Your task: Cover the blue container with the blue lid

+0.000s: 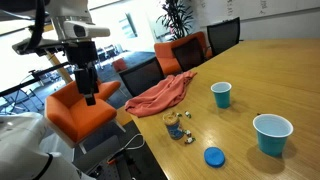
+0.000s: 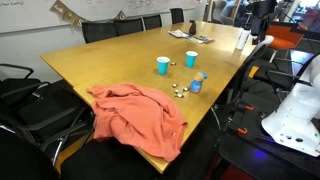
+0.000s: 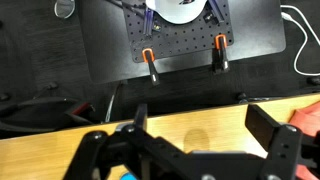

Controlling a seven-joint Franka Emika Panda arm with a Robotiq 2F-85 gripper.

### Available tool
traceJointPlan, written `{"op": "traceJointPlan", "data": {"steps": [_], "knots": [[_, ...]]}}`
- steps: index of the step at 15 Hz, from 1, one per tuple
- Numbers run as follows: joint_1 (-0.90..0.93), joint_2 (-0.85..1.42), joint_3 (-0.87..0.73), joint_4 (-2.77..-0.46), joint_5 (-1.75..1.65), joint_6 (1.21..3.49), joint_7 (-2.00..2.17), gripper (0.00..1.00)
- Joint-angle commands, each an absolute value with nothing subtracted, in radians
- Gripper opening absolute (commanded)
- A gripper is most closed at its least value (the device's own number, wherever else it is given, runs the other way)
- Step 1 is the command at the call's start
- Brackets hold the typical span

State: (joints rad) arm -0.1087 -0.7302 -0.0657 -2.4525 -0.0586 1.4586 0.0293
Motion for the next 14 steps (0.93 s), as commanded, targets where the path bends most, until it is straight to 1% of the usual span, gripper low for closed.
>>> {"op": "traceJointPlan", "data": {"steps": [1, 2, 5, 8, 11, 14], "knots": [[-0.104, -0.73, -0.069, -2.451, -0.06, 1.457, 0.031, 1.0], [-0.104, -0.73, -0.069, -2.451, -0.06, 1.457, 0.031, 1.0], [-0.129, -0.693, -0.048, -2.476, -0.1, 1.594, 0.104, 1.0], [-0.156, -0.612, -0.053, -2.511, -0.147, 1.819, 0.19, 1.0], [-0.205, -0.472, -0.063, -2.545, -0.203, 2.084, 0.282, 1.0], [-0.243, -0.312, -0.102, -2.538, -0.208, 2.29, 0.296, 1.0]]}}
